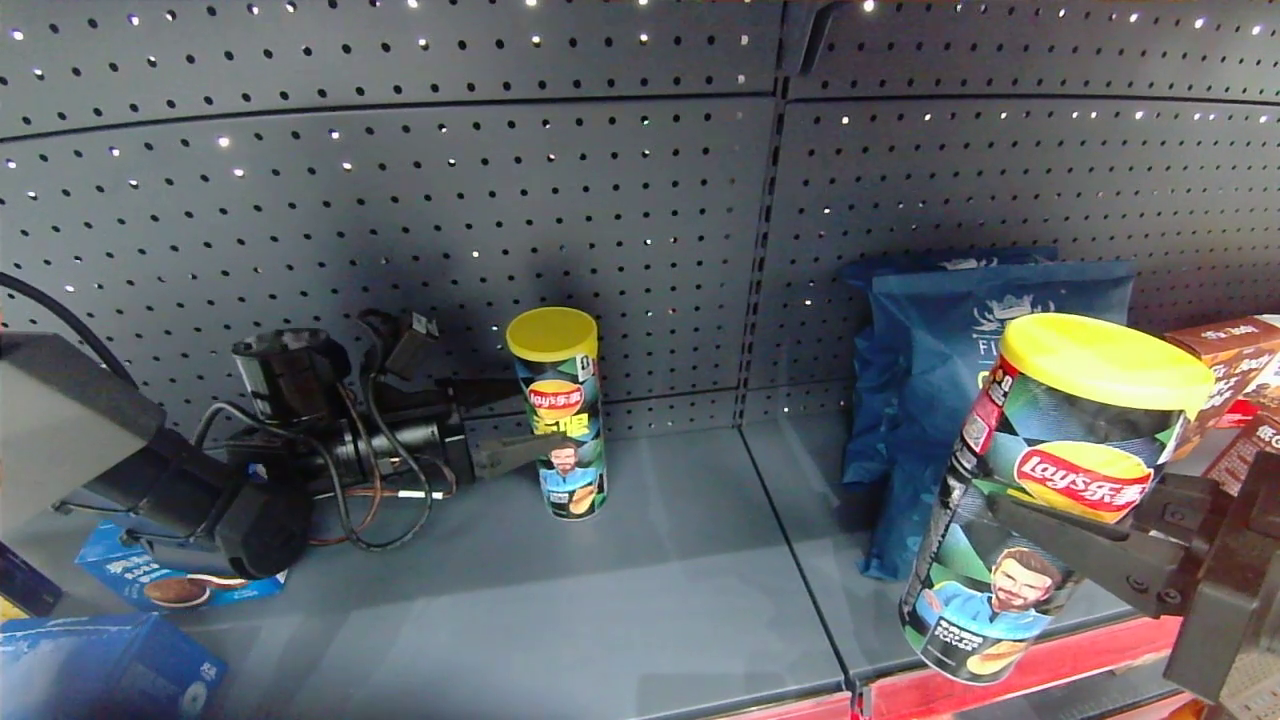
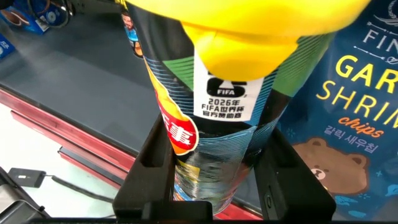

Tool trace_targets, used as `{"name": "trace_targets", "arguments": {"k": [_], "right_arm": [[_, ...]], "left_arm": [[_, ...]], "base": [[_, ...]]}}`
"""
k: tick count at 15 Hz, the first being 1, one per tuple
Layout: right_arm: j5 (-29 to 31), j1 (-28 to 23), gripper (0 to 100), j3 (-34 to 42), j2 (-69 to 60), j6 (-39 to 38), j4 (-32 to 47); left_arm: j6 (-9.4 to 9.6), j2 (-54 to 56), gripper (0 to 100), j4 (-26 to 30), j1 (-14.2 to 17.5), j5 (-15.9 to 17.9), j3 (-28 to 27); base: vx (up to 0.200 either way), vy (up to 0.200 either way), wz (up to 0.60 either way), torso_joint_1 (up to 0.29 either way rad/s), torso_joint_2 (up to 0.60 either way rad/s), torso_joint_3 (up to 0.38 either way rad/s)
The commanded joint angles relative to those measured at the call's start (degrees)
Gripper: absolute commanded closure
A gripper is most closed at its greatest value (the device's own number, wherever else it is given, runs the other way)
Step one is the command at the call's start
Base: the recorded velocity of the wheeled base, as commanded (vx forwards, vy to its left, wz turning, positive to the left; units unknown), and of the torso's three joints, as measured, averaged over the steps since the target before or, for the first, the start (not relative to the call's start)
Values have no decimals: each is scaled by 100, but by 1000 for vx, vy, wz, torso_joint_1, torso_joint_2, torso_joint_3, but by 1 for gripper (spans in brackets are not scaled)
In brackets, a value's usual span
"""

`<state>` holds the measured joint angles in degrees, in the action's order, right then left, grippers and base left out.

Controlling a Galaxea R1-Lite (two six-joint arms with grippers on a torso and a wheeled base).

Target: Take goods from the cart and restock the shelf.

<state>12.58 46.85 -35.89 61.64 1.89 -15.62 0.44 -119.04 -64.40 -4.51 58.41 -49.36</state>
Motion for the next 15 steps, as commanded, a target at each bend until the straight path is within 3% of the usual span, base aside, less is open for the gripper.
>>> {"name": "trace_targets", "arguments": {"k": [1, 15], "right_arm": [[-1, 0, 100, -6, -2, -4, -3], [-1, -9, 100, 3, -29, -4, -3]], "left_arm": [[0, -58, 0, -2, -6, 4, -100], [-9, -401, 0, 15, -349, -31, -461]], "base": [[0, 0, 0, 0, 0, 0], [0, 0, 0, 0, 0, 0]]}}
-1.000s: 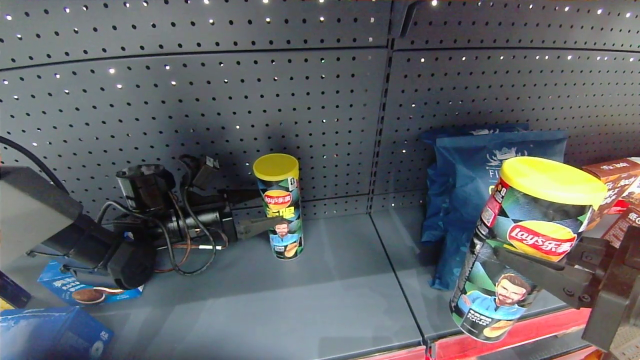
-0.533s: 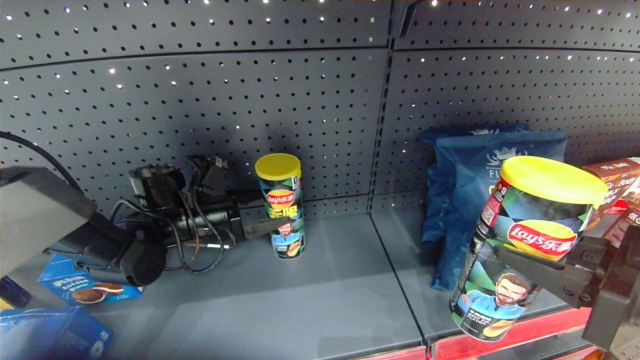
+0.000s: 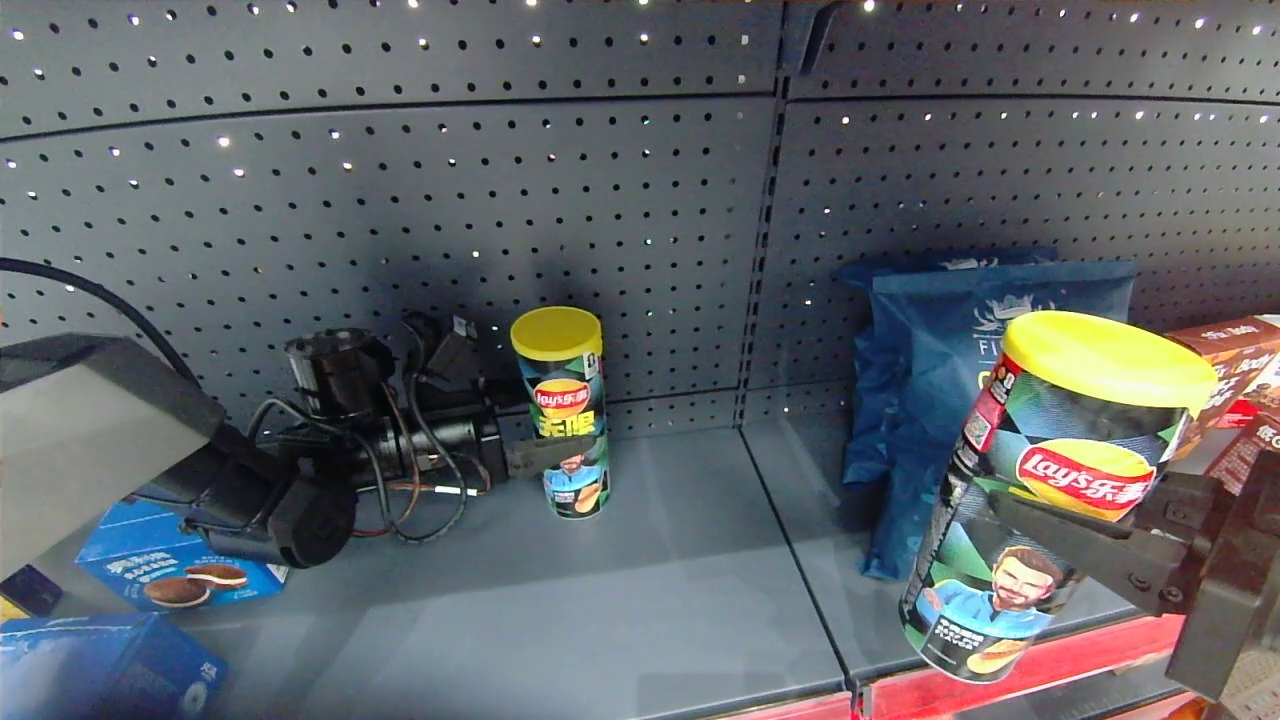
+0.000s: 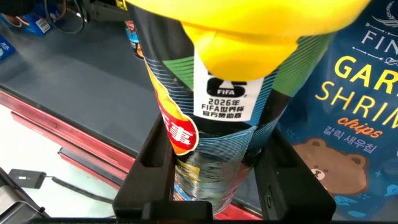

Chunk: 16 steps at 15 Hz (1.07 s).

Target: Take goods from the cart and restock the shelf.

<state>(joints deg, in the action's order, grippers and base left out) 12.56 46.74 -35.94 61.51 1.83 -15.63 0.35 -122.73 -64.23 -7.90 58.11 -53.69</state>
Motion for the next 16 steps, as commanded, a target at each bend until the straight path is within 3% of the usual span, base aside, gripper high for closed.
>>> {"name": "trace_targets", "arguments": {"k": [1, 9, 10, 16], "right_arm": [[1, 2, 100, 8, -17, 2, -2], [1, -42, 100, 17, -96, -7, 7], [1, -51, 100, 43, -96, -7, 7], [1, -51, 100, 69, -104, -16, 7]], "left_arm": [[0, -40, 0, -2, -19, -2, -37], [-71, -242, 0, -19, -212, -98, -291], [-71, -242, 100, -19, -203, -116, -309], [-97, -22, 100, -19, -291, -195, -37]], "base": [[0, 0, 0, 0, 0, 0], [0, 0, 0, 0, 0, 0], [0, 0, 0, 0, 0, 0], [0, 0, 0, 0, 0, 0]]}}
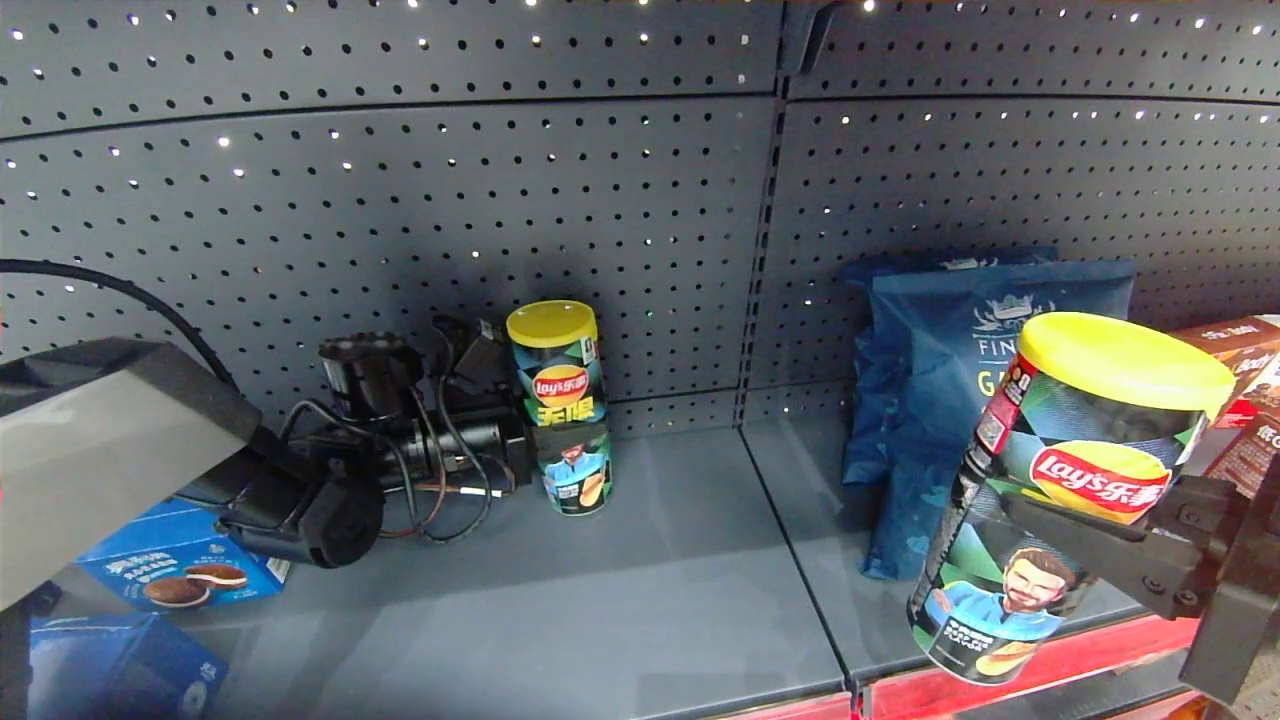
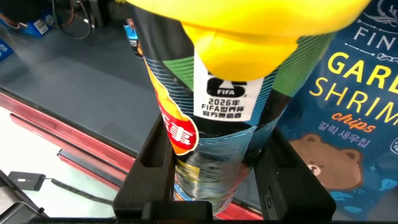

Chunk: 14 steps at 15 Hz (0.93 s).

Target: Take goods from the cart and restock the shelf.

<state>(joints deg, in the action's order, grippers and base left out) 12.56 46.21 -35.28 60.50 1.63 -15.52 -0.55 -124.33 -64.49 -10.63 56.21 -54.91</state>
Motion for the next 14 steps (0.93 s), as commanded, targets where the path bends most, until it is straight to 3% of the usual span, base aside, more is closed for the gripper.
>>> {"name": "trace_targets", "arguments": {"k": [1, 7, 9, 14], "right_arm": [[1, -7, 100, 4, -21, 4, -4], [1, -157, 100, 83, -223, 12, 31], [1, -157, 100, 162, -249, 12, 14], [1, -157, 100, 162, -285, 21, 23]], "left_arm": [[-7, 208, 100, -2, -27, -5, 156], [20, 1482, 100, -275, -124, -31, 1544], [11, 1834, 100, -424, -273, -251, 2072], [2, 2405, 100, -662, -545, -374, 2889]], "base": [[0, 0, 0, 0, 0, 0], [0, 0, 0, 0, 0, 0], [0, 0, 0, 0, 0, 0], [0, 0, 0, 0, 0, 0]]}}
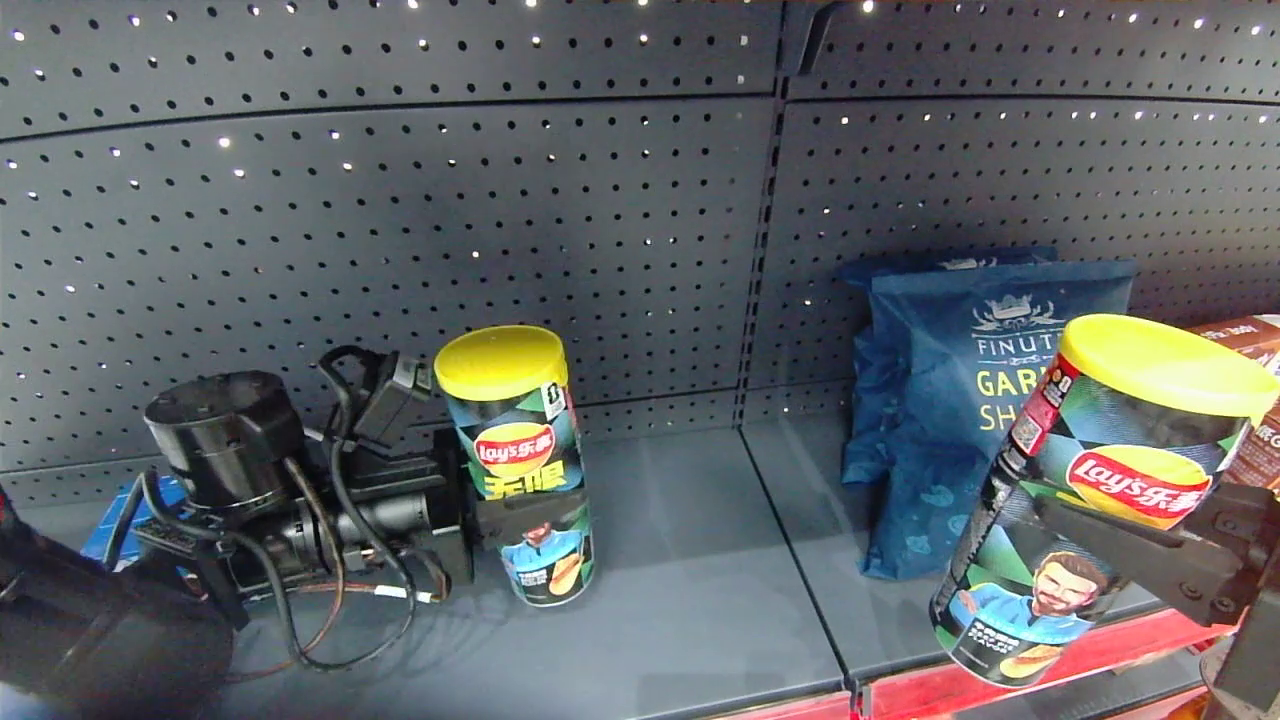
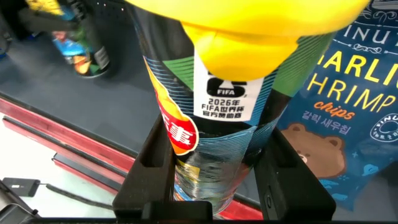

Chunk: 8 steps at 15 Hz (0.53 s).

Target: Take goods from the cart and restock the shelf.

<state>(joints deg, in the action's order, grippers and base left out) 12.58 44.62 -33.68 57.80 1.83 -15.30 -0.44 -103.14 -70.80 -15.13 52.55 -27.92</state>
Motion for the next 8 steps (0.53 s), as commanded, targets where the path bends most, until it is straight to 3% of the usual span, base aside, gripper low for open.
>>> {"name": "trace_targets", "arguments": {"k": [1, 2, 6, 8], "right_arm": [[-1, 3, 100, 11, -14, 2, -8], [-1, 3, 100, 11, -14, 2, -8], [-1, 3, 100, 72, -14, 2, -8], [-1, 3, 100, 72, -32, 2, -17]], "left_arm": [[-9, 348, 100, -48, -148, -87, 278], [-18, 444, 100, -65, -254, -237, 436], [-9, 866, 100, -65, -315, -290, 911], [9, 945, 100, -74, -421, -650, 1104]], "base": [[0, 0, 0, 0, 0, 0], [0, 0, 0, 0, 0, 0], [0, 0, 0, 0, 0, 0], [0, 0, 0, 0, 0, 0]]}}
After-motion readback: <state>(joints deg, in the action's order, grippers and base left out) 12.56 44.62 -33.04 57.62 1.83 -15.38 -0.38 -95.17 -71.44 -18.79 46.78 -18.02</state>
